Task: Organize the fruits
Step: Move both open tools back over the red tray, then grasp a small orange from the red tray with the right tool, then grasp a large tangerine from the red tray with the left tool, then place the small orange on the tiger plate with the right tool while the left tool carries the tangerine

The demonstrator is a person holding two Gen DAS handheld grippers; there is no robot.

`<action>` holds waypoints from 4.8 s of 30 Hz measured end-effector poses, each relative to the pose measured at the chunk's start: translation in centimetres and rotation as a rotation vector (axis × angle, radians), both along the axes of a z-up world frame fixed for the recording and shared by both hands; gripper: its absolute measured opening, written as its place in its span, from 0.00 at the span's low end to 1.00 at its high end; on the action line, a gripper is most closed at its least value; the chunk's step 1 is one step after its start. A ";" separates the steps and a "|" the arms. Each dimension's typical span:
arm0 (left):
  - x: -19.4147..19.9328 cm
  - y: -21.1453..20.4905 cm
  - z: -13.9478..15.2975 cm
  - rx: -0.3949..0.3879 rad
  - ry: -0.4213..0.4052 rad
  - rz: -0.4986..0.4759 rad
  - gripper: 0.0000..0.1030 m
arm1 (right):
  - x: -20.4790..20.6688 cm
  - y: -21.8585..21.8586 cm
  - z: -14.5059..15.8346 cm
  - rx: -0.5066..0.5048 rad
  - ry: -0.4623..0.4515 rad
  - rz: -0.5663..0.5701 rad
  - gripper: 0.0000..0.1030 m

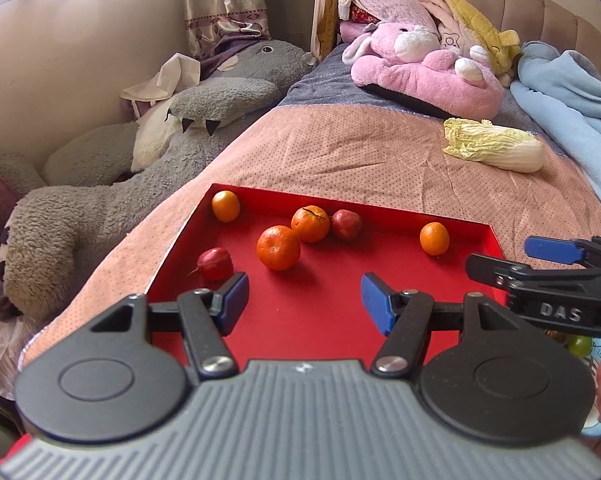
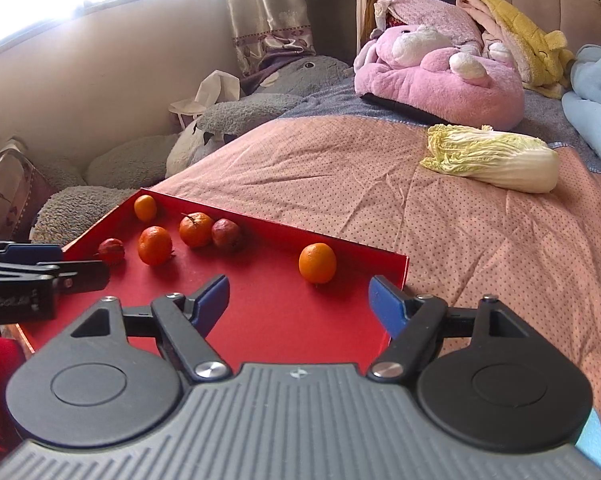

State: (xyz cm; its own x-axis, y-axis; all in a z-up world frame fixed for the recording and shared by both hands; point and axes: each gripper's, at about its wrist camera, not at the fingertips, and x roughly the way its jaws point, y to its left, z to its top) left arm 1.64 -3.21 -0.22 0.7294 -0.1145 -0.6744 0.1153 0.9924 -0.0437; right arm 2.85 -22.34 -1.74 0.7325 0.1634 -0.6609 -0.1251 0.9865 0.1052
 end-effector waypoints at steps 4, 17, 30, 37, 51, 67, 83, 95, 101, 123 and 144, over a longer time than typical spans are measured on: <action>0.5 0.5 -0.1 -0.022 0.013 0.013 0.63 | 3.7 0.0 -2.4 0.003 0.060 -0.020 0.64; 1.9 3.3 -0.7 -0.080 0.065 0.113 0.63 | 9.2 1.1 -6.7 -0.033 0.140 -0.028 0.47; 3.1 3.6 -1.5 -0.032 0.091 0.116 0.63 | 4.7 1.0 -4.1 0.041 0.081 0.025 0.37; 5.9 0.4 -3.4 0.062 0.122 0.036 0.63 | -2.0 0.8 -2.5 0.105 0.068 0.077 0.37; 10.6 -0.7 -6.1 0.139 0.189 0.077 0.63 | -6.9 0.2 -1.3 0.119 0.086 0.083 0.37; 10.3 -1.8 -5.5 0.115 0.168 0.072 0.40 | -10.1 -1.2 1.5 0.105 0.043 0.039 0.37; 6.0 -1.5 -3.1 0.078 0.114 0.096 0.40 | -13.5 -1.2 4.2 0.105 -0.008 0.060 0.37; 3.5 -3.6 -2.8 0.093 0.078 0.032 0.40 | -14.7 -1.5 4.9 0.101 -0.024 0.060 0.37; 2.9 -4.1 -2.7 0.089 0.072 0.015 0.40 | -14.8 -1.9 4.8 0.103 -0.020 0.048 0.37; 0.1 -7.6 -2.8 0.093 0.047 -0.109 0.40 | -15.8 -4.4 3.6 0.109 0.001 -0.013 0.37; -2.9 -10.6 -3.5 0.128 0.035 -0.194 0.40 | -17.7 -8.2 1.7 0.088 0.037 -0.095 0.37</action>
State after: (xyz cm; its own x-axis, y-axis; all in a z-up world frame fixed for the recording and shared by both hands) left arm -1.23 -13.77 -3.76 0.6778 -0.1622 -0.7171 0.3051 0.9495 0.0737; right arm -14.85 -30.59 0.01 0.7230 0.1530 -0.6737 -0.0258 0.9805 0.1949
